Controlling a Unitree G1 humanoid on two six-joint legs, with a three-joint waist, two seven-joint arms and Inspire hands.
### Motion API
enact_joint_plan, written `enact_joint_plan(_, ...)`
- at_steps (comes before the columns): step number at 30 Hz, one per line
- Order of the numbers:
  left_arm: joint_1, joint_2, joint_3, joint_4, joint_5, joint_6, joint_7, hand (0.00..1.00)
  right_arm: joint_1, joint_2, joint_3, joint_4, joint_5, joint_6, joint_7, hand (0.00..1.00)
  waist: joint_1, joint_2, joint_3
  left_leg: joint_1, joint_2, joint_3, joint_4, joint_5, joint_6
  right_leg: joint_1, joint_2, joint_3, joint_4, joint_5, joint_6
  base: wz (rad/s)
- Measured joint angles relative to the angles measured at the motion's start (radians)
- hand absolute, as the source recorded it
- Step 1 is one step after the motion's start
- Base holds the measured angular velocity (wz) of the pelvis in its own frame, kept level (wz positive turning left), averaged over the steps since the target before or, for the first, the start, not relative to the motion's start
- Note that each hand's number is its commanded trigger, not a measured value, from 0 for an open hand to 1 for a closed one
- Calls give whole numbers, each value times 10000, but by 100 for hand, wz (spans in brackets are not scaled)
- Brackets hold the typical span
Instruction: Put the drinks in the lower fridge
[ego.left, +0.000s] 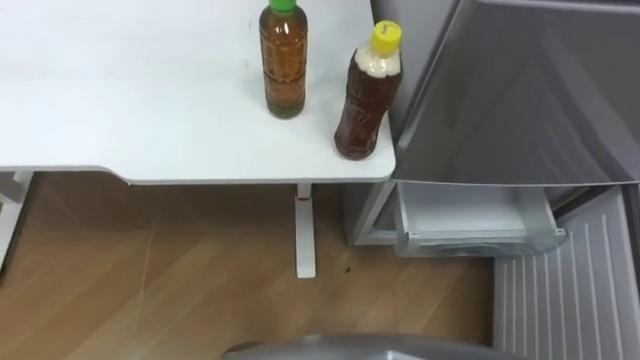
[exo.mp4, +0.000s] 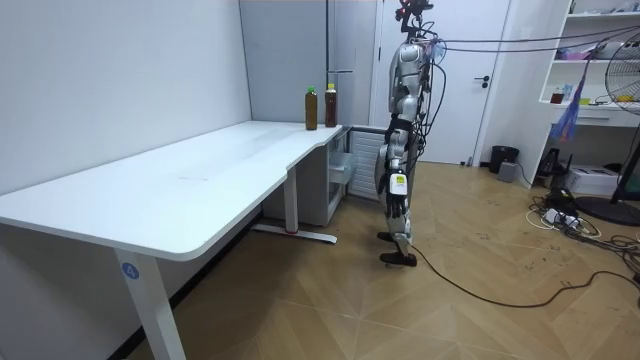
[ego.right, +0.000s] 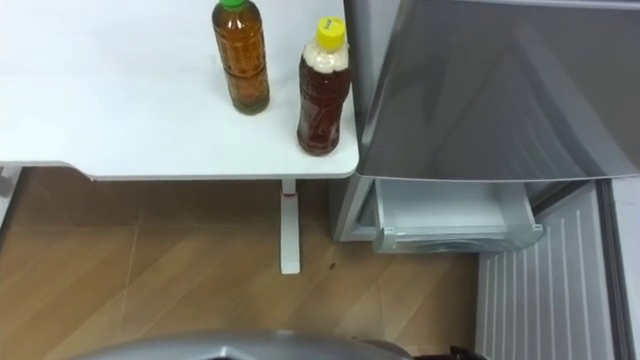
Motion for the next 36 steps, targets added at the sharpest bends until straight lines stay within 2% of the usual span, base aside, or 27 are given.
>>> enact_joint_plan(2, -107, 46, 168, -90, -555, -141, 286, 0, 55, -1, -112, -8, -40, 37, -20, 0, 123, 15, -8, 0, -3, -57, 2, 2, -4, 21, 3, -14, 0, 0, 0, 3)
enact_joint_plan(6, -171, 139, 197, -306, -1244, -258, 826, 0, 26, -7, -188, -34, -134, 73, -108, 0, 150, 67, -28, 12, -7, -156, 12, 6, -7, 68, 1, -16, 1, 0, 0, 8)
enact_joint_plan(9, -132, 153, 207, -1057, -1770, -506, 1388, 0, 36, -2, -190, -157, -325, 71, -126, 0, 189, 88, -29, 15, -6, -207, 42, 15, -17, 63, 4, -5, 2, -2, 0, 4)
enact_joint_plan(16, -48, 154, 223, -2680, -1834, -1109, 2605, 0, 158, -36, -367, -453, -771, 42, -152, 0, 321, 189, -45, -13, -4, -204, -3, 16, -18, -10, 12, -17, 1, -6, -6, -2)
enact_joint_plan(18, -35, 155, 36, -3070, -1817, -1205, 3005, 0, 258, -38, -352, -676, -814, 39, -259, 0, 277, 239, -77, -7, -7, -220, 5, 16, -18, 7, 6, -47, -8, -6, -5, 3)
enact_joint_plan(20, -52, 127, -179, -3952, -1809, -1274, 3423, 0, 319, -33, -348, -870, -884, 33, -337, 0, 272, 260, -87, -25, -12, -282, 26, 19, -18, 13, -5, -145, -6, -6, -6, 7)
enact_joint_plan(22, -55, 67, -200, -4845, -1726, -1354, 3801, 0, 339, -33, -353, -1055, -894, -52, -346, 0, 262, 259, -88, -31, -18, -316, 46, 21, -20, 18, -6, -142, -5, -6, -5, 2)
enact_joint_plan(24, -97, 126, -484, -5724, -1706, -1717, 4258, 0, 311, -28, -334, -1125, -848, -273, -344, 0, 199, 266, -92, -29, -23, -391, 61, 22, -20, 57, -18, -238, -10, -6, -6, 7)
enact_joint_plan(27, -55, 198, -687, -6489, -1416, -1942, 4628, 0, 333, 12, -323, -1263, -651, -390, -345, 0, 105, 266, -96, -23, -22, -404, 75, 24, -23, 79, -21, -342, -11, -6, -6, 2)
enact_joint_plan(31, -56, 220, -856, -7394, -943, -2032, 4982, 0, 394, 44, -320, -1317, -366, -474, -351, 0, 109, 265, -93, -13, -25, -400, 72, 25, -23, 94, -24, -390, -26, -6, -6, 0)
enact_joint_plan(34, -61, 239, -784, -8578, -178, -2056, 5226, 0, 494, 46, -338, -1397, -519, -514, -346, 0, 104, 265, -93, -17, -24, -398, 68, 25, -24, 65, -27, -400, -9, -7, -7, 0)
enact_joint_plan(36, -109, 397, -736, -9080, 239, -2191, 5229, 0, 495, 33, -339, -1420, -719, -533, -313, 0, 99, 264, -93, -17, -24, -395, 67, 33, -33, 53, -31, -397, 2, -15, -19, -2)
